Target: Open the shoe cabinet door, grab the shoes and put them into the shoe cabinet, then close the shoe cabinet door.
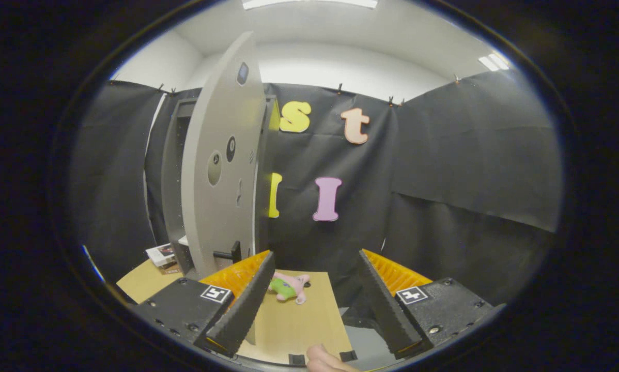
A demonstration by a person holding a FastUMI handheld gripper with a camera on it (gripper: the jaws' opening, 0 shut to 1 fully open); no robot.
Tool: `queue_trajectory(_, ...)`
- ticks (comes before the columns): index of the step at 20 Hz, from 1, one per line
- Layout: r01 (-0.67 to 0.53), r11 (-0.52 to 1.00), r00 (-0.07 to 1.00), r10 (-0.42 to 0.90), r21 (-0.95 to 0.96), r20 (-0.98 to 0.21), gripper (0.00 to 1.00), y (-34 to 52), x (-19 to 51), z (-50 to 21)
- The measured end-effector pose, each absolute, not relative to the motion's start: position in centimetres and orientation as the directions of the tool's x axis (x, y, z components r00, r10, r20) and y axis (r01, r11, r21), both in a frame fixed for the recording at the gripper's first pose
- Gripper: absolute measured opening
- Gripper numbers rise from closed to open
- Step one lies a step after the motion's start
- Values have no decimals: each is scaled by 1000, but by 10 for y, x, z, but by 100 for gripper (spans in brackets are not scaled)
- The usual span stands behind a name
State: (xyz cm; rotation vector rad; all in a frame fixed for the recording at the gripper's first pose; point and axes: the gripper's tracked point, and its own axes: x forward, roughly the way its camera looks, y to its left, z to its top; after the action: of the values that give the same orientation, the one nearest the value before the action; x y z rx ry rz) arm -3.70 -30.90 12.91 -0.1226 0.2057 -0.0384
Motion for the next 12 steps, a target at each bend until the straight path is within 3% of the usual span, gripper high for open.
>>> queue_trajectory(7,-35,997,963,15,-70,-269,100,-272,2,97)
queue_trajectory(12,-26,991,971,-5,-128,-238,96,-267,7,99)
